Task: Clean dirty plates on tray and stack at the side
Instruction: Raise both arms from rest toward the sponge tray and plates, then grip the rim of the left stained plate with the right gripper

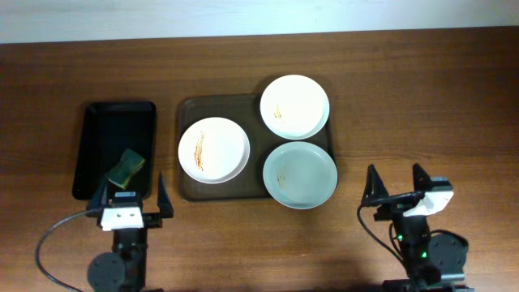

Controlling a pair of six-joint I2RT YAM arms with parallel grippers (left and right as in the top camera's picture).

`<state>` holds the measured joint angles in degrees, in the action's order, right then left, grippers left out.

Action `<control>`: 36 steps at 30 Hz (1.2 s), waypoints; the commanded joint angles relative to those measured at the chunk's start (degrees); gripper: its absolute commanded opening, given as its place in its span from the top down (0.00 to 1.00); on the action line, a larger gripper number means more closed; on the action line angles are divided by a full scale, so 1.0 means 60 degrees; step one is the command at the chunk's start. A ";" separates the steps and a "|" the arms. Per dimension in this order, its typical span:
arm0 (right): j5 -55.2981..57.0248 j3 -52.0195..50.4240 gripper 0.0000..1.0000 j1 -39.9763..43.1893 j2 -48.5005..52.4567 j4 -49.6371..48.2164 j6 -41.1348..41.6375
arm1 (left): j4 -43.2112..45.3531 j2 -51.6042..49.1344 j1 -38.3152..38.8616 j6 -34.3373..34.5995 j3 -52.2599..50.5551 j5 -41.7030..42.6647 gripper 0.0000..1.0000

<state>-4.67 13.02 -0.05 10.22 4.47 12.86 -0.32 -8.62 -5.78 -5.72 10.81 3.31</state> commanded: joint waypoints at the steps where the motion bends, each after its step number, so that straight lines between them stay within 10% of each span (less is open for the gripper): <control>1: -0.0539 0.1501 0.02 -0.0055 0.1657 0.0117 -0.0117 | -0.0321 -0.1344 0.0000 0.0193 0.1541 0.0313 0.01; 12: -0.2452 0.5814 0.02 -0.0055 0.6958 0.1778 -0.0437 | -0.1508 -0.7195 -0.0004 0.0189 0.6280 0.0896 0.01; 25: -0.1956 1.0127 0.02 -0.1275 1.1151 0.4550 -0.0619 | -0.9883 -1.3274 -0.1661 -0.0353 1.4411 0.2958 0.01; 36: -0.2262 1.0914 0.05 -0.3147 1.3668 0.2619 0.0594 | -1.0357 -1.3744 -0.1628 -0.0339 1.4411 0.2692 0.01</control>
<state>-17.23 77.17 -16.60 89.82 21.98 11.79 -62.78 -91.31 -15.51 -6.68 96.25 19.55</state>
